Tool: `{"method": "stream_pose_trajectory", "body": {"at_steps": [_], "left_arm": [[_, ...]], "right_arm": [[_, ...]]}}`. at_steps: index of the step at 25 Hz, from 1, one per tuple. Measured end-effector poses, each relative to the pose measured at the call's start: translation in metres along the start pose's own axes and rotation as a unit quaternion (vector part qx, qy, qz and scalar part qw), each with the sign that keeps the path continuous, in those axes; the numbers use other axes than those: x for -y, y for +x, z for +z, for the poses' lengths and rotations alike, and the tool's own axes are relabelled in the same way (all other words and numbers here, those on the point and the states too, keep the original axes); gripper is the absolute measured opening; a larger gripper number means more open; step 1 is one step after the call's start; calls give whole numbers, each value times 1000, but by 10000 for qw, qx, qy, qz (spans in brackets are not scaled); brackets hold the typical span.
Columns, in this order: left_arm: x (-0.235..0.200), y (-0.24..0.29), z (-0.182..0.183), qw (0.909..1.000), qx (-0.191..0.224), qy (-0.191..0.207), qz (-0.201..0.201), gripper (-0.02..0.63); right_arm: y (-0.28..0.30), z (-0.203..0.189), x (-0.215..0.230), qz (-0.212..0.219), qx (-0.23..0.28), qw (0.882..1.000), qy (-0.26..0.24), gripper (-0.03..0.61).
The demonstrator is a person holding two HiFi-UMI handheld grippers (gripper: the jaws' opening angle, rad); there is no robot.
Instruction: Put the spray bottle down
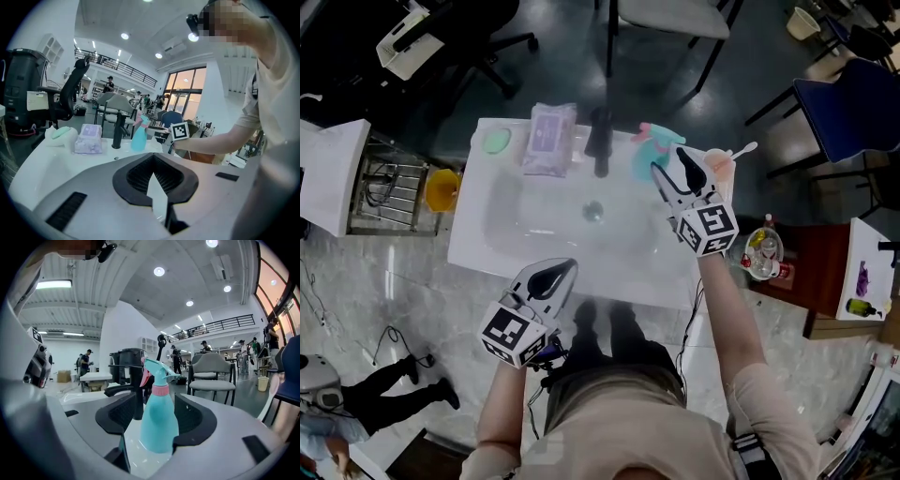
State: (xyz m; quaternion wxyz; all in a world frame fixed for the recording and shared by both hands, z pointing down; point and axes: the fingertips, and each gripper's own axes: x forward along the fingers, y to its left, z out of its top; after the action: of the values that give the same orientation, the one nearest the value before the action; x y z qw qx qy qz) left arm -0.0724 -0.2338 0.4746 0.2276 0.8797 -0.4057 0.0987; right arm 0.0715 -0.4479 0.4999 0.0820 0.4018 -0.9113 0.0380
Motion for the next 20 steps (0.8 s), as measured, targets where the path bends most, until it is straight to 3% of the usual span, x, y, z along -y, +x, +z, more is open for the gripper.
{"method": "stream_pose_trajectory", "body": {"at_steps": [13, 14, 16, 20], "left_arm": [[1, 6, 29, 9992, 328, 185, -161, 8], [2, 6, 31, 9990, 350, 220, -197, 8], [5, 5, 34, 9985, 350, 317, -266, 8], [2, -3, 43, 9977, 473, 393, -277, 8]], "right_arm": [[-48, 17, -31, -136, -193, 9996, 119, 227], [-52, 20, -34, -127, -204, 9996, 125, 210], [-59, 25, -46, -61, -238, 9997, 65, 58], [-66, 34, -78, 326, -249, 9992, -23, 34]]}}
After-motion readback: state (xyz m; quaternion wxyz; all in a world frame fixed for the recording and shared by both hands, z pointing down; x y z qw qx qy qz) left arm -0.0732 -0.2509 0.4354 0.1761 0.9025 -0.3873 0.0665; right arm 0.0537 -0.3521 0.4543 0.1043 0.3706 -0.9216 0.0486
